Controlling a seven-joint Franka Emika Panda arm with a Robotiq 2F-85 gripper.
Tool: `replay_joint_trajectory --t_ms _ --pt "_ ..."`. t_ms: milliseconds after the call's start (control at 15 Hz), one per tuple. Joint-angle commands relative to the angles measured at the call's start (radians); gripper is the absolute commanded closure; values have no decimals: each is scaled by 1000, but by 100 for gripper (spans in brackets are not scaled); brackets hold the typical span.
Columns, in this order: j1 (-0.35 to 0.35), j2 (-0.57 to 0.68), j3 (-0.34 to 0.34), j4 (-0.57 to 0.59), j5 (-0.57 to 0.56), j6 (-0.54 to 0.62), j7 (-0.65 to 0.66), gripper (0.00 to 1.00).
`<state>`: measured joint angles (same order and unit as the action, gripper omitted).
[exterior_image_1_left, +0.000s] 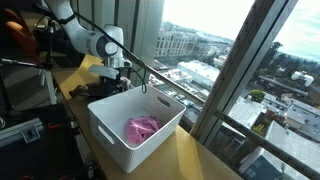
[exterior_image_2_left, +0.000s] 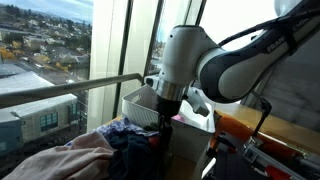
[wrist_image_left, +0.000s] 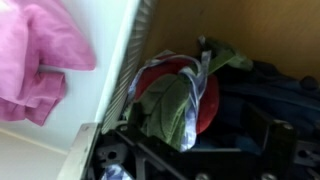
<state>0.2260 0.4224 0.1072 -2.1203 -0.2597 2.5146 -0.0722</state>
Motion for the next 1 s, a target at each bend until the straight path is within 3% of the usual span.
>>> replay_joint_trajectory --t_ms 0,133,200,267,467,933 --pt "3 39 -14 17 -23 22 19 0" --pt "1 42 -12 18 -20 24 16 0" --pt "-1 42 -8 16 -15 25 12 25" --pt "-1 42 -7 17 -15 26 11 26" --pt "0 37 -7 22 -15 26 12 46" --pt "-17 18 -2 29 -3 19 -3 98"
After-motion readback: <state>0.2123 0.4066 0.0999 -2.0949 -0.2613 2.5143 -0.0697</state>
